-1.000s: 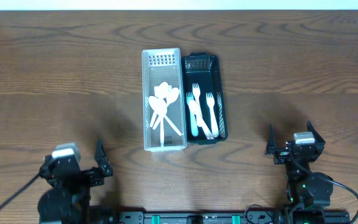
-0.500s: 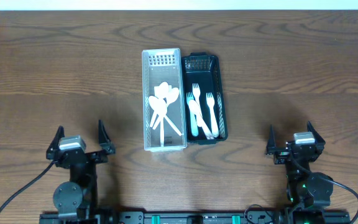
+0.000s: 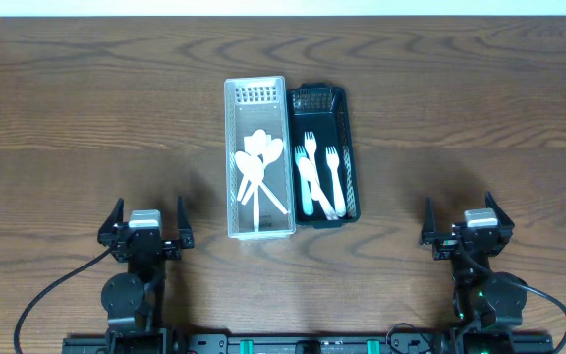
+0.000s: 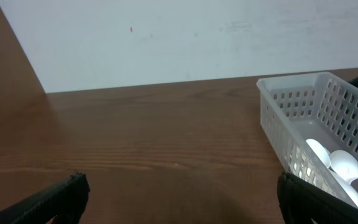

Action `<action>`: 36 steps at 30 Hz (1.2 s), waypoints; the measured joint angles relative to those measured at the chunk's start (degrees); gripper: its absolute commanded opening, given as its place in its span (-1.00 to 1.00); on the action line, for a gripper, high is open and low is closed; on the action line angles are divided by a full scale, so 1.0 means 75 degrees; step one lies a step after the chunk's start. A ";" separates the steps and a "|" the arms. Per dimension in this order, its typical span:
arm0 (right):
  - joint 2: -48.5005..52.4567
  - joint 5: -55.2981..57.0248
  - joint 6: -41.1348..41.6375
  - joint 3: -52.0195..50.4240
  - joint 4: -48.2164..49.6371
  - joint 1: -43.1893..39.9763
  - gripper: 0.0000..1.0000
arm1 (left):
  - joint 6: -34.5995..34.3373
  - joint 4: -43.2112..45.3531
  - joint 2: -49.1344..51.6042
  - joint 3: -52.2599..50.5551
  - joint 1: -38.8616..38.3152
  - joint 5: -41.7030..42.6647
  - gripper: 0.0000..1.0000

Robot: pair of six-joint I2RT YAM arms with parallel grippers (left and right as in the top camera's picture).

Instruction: Pack container

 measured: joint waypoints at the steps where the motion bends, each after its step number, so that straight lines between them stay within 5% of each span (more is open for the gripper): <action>1: 0.0000 0.0003 0.0000 0.0000 0.0000 0.0000 0.98 | -0.0017 -0.0003 0.0000 0.0000 0.0000 0.0003 0.96; 11: 0.0000 0.0003 0.0035 0.0000 0.0000 0.0000 0.99 | -0.0577 -0.0003 0.0000 0.0000 0.0000 0.0058 0.96; 36: 0.0000 0.0003 0.0052 0.0000 0.0000 0.0000 0.98 | 0.0096 -0.0003 0.0000 0.0000 -0.0455 0.0085 0.96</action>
